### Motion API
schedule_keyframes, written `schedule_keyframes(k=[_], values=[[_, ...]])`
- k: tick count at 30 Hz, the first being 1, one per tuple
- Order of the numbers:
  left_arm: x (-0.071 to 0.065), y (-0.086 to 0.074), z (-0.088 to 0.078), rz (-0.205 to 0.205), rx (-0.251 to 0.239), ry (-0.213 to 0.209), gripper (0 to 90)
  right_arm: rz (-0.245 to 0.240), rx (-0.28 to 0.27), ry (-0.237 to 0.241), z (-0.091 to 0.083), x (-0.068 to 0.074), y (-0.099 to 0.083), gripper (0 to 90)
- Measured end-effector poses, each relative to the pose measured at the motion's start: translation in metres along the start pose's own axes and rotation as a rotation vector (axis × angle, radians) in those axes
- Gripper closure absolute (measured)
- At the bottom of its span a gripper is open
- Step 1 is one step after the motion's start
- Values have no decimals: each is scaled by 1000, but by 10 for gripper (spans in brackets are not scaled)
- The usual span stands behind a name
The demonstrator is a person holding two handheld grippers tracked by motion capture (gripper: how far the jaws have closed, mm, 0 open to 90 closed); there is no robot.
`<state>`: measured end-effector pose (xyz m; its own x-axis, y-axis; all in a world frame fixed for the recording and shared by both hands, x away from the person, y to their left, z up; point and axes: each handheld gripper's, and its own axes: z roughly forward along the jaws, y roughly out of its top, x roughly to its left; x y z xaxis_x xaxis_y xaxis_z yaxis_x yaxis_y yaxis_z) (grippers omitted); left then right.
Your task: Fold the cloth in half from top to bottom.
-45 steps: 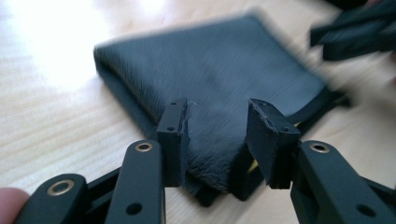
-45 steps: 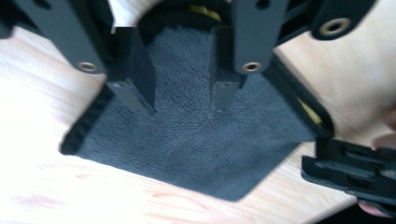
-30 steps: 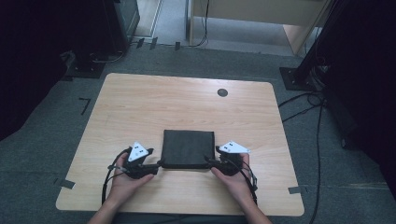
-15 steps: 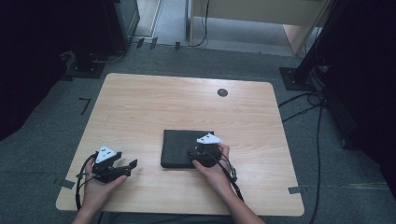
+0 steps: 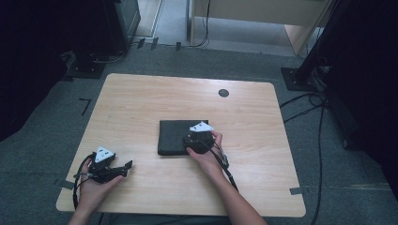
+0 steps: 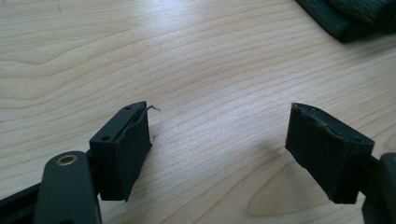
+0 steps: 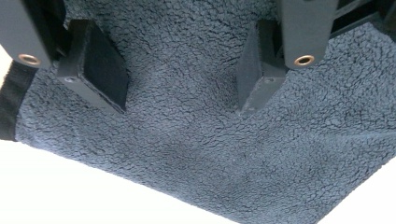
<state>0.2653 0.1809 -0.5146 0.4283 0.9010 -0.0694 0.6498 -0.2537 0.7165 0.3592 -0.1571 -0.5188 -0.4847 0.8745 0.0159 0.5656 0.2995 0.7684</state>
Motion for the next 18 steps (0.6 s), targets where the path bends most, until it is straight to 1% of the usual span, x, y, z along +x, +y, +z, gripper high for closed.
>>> schedule_keyframes(k=[2,3,4,6,7,11,14,15,16,18], values=[[-2,-1,1,11,0,11,207,5,1,-8,7,-3,6,341],[-3,-1,1,26,5,18,202,8,1,-20,11,-4,10,341],[-5,-1,2,31,1,24,195,11,-3,-28,15,-5,13,341],[-7,-2,3,57,6,45,185,24,-2,-38,21,-6,18,341],[-9,-2,3,62,7,50,183,23,-2,-42,24,-8,20,341],[-9,-2,4,56,4,49,178,22,-4,-42,31,-12,26,342],[-9,-1,4,57,5,51,177,4,-22,-44,31,-11,25,336],[-9,-1,4,56,6,52,177,-4,-28,-40,30,-11,24,328],[-9,-1,4,57,6,53,177,8,-31,-25,27,-13,23,291],[-9,-1,4,57,7,53,177,54,-27,29,21,-19,22,182]])
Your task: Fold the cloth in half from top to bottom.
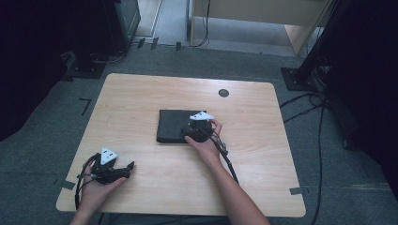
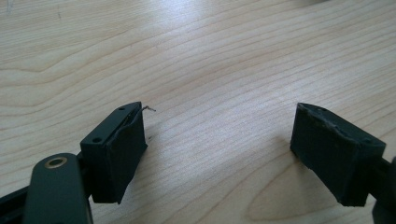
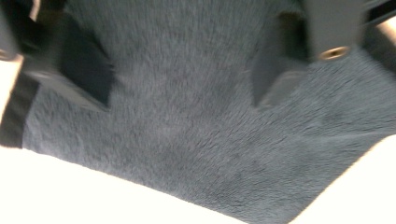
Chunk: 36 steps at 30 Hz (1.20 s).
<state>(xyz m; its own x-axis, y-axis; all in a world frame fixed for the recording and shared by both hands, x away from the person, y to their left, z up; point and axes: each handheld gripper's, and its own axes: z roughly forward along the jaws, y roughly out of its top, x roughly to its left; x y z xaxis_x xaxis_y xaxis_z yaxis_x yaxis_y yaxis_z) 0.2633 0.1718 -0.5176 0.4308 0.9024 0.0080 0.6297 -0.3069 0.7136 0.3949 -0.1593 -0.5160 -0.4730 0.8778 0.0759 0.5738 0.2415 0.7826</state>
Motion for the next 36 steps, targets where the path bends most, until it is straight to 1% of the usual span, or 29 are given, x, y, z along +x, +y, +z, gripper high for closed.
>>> schedule_keyframes(k=[1,2,3,4,6,10,11,14,18,22,23,29,34,36], values=[[0,0,0,-3,0,0,177,1,2,18,-4,-3,-1,145],[0,0,0,-4,-1,1,176,2,2,22,-10,-4,-3,142],[0,0,0,-4,0,1,176,-1,3,21,-13,-4,-4,136],[0,0,0,-5,-1,1,176,-10,7,17,-21,-6,-7,131],[0,0,0,-17,-2,1,175,-9,10,5,-32,-9,-11,110],[1,1,0,-21,3,21,171,1,9,27,-61,-22,-23,83],[1,1,1,-26,1,22,168,-5,8,26,-68,-26,-27,77],[2,1,0,-28,2,25,167,11,12,-4,-91,-40,-42,69],[2,1,0,-28,2,25,166,26,8,-40,-115,-60,-61,68],[3,1,1,-28,3,28,166,55,21,-77,-134,-79,-84,68],[3,1,1,-28,3,28,166,70,30,-96,-141,-85,-91,68],[3,1,1,-35,-1,26,166,106,48,-139,-162,-105,-112,68],[4,1,0,-38,1,28,166,120,71,-175,-177,-116,-129,68],[4,1,1,-37,2,32,166,133,77,-181,-182,-121,-135,67]])
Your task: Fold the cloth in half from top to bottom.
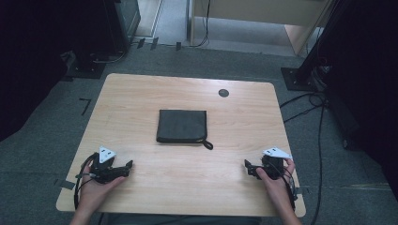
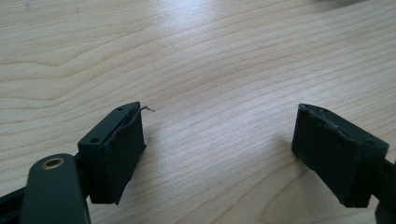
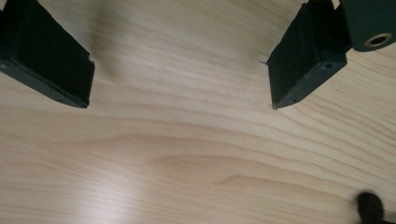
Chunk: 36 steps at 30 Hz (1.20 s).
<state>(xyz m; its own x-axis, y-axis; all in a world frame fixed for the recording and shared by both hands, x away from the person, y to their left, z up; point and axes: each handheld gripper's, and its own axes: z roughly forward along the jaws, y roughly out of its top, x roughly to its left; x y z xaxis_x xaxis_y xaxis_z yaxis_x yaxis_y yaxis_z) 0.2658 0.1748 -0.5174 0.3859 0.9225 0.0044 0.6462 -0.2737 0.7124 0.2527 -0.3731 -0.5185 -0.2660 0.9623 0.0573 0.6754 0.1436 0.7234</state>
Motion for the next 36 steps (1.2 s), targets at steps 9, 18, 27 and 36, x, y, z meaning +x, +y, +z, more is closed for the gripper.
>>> schedule_keyframes(k=[9,18,27,36], values=[[0,0,0,1,1,4,166,32,9,-20,-10,-18,-16,13],[0,0,1,-1,-1,6,166,-1,20,-42,-9,-12,-18,0],[-1,1,1,-9,-2,13,165,-4,19,-41,-9,-13,-18,0],[-1,3,3,-10,1,16,164,-4,21,-39,-7,-14,-16,0]])
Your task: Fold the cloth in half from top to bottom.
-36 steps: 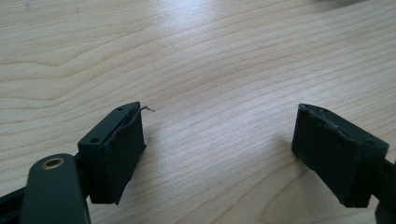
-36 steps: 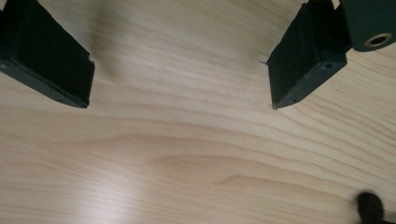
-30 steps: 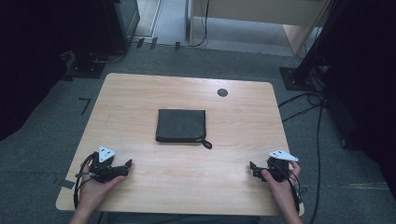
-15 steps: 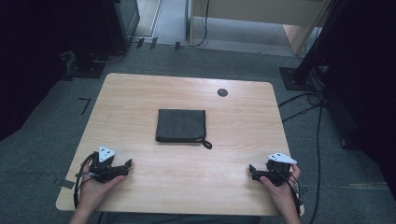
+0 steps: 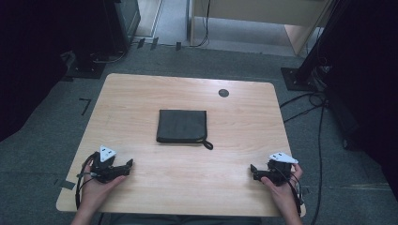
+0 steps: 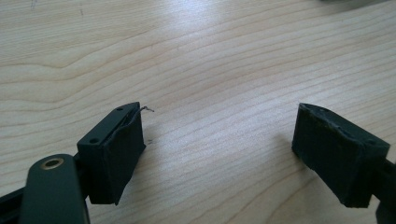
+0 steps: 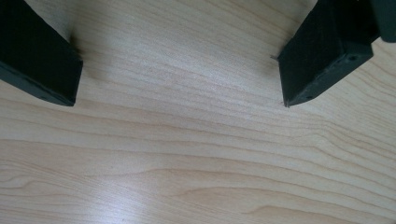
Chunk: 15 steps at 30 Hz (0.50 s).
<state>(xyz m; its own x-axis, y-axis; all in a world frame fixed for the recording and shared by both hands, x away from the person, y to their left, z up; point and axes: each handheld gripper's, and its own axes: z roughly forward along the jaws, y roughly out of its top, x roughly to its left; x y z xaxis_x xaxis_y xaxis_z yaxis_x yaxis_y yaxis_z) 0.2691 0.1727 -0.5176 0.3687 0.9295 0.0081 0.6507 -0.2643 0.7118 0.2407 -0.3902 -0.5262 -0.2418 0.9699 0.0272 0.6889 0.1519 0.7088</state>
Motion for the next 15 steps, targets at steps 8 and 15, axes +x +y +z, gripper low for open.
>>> schedule_keyframes(k=[8,15], values=[[0,0,0,-3,-2,0,162,0,-1,0,0,0,0,0],[0,0,0,-2,-2,1,162,2,-3,-1,0,0,0,0]])
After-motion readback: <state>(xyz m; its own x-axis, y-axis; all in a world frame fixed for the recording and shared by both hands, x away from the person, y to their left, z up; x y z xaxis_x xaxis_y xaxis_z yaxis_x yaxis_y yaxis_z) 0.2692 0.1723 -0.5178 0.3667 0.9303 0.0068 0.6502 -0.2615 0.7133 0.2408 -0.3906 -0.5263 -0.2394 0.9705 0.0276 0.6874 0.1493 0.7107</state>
